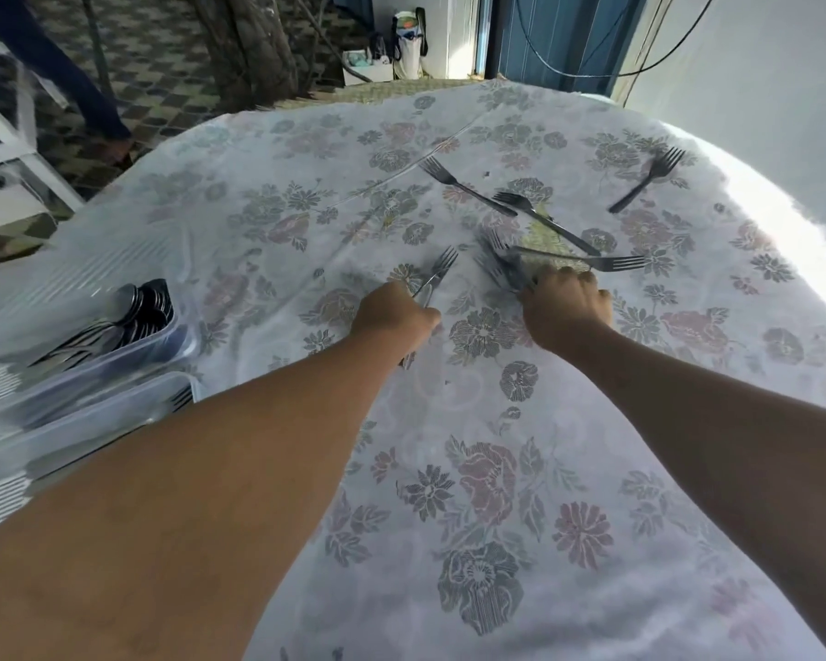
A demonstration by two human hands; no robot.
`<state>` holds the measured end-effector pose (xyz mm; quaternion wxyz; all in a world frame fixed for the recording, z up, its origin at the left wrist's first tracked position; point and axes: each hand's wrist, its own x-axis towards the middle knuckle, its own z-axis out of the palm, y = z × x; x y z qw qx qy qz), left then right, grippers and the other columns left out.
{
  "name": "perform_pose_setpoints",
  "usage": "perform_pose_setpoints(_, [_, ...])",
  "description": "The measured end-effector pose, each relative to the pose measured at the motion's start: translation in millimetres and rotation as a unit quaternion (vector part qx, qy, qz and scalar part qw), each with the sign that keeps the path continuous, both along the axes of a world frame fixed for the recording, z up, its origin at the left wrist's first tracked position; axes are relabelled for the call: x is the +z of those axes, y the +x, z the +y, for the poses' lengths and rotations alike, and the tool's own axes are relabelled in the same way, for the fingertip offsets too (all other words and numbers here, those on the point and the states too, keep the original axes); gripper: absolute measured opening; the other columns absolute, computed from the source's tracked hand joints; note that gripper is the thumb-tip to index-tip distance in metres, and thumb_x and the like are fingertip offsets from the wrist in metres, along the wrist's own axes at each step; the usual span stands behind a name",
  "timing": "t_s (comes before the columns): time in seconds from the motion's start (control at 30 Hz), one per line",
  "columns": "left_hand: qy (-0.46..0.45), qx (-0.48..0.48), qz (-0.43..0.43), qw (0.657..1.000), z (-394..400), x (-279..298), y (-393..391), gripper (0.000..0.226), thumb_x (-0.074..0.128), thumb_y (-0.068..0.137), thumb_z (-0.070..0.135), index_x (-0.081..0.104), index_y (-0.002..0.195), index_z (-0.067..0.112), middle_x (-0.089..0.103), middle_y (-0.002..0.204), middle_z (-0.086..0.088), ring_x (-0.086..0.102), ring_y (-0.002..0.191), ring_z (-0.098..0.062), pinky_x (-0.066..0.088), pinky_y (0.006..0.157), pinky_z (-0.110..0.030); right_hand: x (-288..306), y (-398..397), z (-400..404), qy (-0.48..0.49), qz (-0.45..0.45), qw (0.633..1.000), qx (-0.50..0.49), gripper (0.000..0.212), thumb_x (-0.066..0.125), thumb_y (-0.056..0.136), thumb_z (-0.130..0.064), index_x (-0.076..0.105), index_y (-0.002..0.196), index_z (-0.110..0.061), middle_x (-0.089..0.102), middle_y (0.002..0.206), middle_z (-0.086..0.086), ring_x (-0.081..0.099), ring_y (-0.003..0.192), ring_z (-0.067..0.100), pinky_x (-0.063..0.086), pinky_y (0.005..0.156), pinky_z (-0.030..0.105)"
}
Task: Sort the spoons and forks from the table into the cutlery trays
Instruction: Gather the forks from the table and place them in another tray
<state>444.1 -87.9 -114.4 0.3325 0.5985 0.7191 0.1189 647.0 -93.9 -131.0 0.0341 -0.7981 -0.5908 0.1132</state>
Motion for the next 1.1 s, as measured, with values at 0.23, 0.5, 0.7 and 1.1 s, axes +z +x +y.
perform_pose_setpoints(0.23, [0.029, 0.035, -0.072, 0.996, -10, -9, -2, 0.036, 0.046, 0.101, 0.028, 0.049, 0.128, 0.004, 0.067, 0.108, -0.019, 0.067, 0.095, -0.035, 0.040, 0.062, -0.034, 3, -19, -17, 0.004, 0.076, 0.997, 0.014, 0.022, 0.039, 0.109, -0.029, 0.043, 0.116, -0.008, 0.058, 0.102, 0.013, 0.057, 0.090, 0.027, 0.047, 0.076, 0.043])
perform_pose_setpoints(0.5, [0.027, 0.043, -0.140, 0.989, -31, -15, 4, 0.027, 0.045, 0.102, 0.016, 0.044, 0.129, 0.008, 0.072, 0.103, -0.015, 0.058, 0.073, -0.031, 0.039, 0.065, -0.035, 3, -33, -31, 0.041, 0.232, 0.972, -0.013, 0.029, 0.040, 0.109, -0.033, 0.052, 0.115, -0.007, 0.064, 0.092, 0.013, 0.063, 0.083, 0.033, 0.052, 0.069, 0.042])
perform_pose_setpoints(0.7, [0.028, 0.120, -0.207, 0.971, -43, -9, 5, 0.016, 0.040, 0.092, 0.020, 0.042, 0.103, 0.008, 0.062, 0.110, -0.034, 0.060, 0.076, -0.040, 0.045, 0.061, -0.043, -1, -37, -48, 0.053, 0.278, 0.958, -0.049, 0.036, 0.041, 0.108, -0.038, 0.058, 0.104, -0.006, 0.064, 0.093, 0.014, 0.060, 0.082, 0.033, 0.044, 0.064, 0.037])
perform_pose_setpoints(1.1, [-0.055, 0.081, -0.320, 0.942, -99, 12, -31, 0.016, 0.039, 0.108, 0.018, 0.054, 0.111, 0.012, 0.061, 0.075, -0.008, 0.052, 0.052, -0.018, 0.035, 0.048, -0.029, 4, -113, -113, 0.081, 0.464, 0.869, -0.152, 0.028, 0.035, 0.100, -0.040, 0.052, 0.105, -0.019, 0.068, 0.100, 0.015, 0.064, 0.079, 0.032, 0.051, 0.055, 0.041])
